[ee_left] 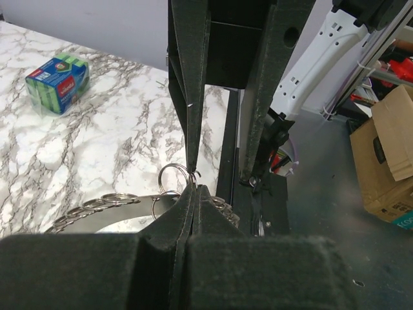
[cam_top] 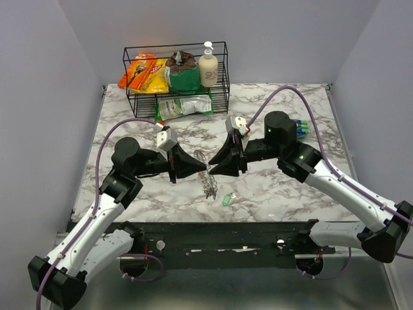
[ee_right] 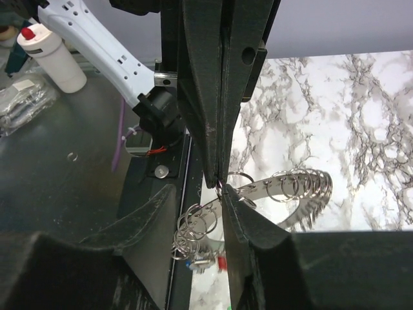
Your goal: Put the keys on the keyring
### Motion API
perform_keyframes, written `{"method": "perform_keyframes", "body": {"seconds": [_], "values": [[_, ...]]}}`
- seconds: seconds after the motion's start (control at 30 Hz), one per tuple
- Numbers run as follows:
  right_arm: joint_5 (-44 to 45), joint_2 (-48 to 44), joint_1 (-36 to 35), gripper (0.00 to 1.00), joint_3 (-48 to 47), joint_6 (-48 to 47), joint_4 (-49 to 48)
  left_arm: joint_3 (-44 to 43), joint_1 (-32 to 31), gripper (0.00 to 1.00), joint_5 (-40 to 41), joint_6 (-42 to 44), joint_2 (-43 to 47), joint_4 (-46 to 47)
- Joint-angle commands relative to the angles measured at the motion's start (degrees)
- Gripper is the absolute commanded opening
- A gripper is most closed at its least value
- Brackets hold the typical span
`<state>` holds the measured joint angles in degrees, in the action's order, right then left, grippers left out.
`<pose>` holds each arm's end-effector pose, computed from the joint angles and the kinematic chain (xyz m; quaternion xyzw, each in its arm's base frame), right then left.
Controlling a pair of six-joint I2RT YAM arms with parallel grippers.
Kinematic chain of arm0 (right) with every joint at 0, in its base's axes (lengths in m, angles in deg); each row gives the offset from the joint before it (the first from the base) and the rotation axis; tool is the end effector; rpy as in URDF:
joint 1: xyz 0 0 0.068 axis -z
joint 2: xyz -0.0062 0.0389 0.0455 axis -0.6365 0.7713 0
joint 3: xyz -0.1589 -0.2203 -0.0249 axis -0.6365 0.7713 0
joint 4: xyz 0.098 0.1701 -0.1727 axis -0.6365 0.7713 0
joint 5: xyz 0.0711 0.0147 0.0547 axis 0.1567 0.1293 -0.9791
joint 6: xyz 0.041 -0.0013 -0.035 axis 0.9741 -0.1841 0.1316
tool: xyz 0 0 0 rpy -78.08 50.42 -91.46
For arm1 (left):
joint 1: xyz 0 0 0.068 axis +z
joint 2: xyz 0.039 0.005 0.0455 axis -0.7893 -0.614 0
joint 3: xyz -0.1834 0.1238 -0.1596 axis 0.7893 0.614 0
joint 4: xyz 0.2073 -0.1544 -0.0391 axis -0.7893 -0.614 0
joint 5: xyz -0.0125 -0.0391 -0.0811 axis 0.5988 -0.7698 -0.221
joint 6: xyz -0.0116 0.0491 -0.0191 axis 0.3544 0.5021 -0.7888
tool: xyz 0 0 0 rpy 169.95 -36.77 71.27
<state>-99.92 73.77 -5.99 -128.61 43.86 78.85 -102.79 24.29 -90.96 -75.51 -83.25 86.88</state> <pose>0.1655 0.2077 0.3891 -0.5377 0.5281 0.5103 0.4142 0.1447 -0.1092 0.3561 0.3785 0.5818 -0.5497 0.4649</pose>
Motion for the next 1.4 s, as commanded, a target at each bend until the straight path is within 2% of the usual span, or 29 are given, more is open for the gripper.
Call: {"method": "perform_keyframes", "body": {"seconds": [0.0,0.13,0.43,0.67,0.87,1.07,1.27,1.37], "values": [[-1.5,0.6,0.3,0.40,0.8,0.1,-1.3,-1.1,-0.1,0.00,-1.1,0.6,1.2,3.1],[-1.7,1.0,0.3,0.36,0.9,0.2,-1.4,-1.2,-0.1,0.00,-1.0,0.7,1.3,3.3],[-0.6,0.5,0.3,0.35,1.4,0.1,-1.3,-0.9,-0.1,0.00,-1.7,0.8,1.6,3.0],[2.0,-3.7,1.7,0.50,2.3,-0.8,-1.3,-1.8,-0.1,0.00,-3.2,4.9,2.5,-2.3],[-0.4,-4.3,3.1,0.58,2.4,-1.3,-1.1,-2.9,-0.1,0.00,-5.5,6.5,2.9,-4.5],[-6.7,-2.4,3.1,0.65,1.6,-1.4,-0.7,-3.8,-0.1,0.00,-7.6,6.7,3.6,-4.9],[-12.3,-1.0,3.1,0.67,0.7,-1.6,-0.2,-4.4,0.0,0.00,-9.1,5.2,3.5,-3.9],[-14.4,-0.1,3.1,0.65,0.1,-1.4,-0.2,-4.2,-0.1,0.00,-10.1,3.7,3.4,-1.8]]}}
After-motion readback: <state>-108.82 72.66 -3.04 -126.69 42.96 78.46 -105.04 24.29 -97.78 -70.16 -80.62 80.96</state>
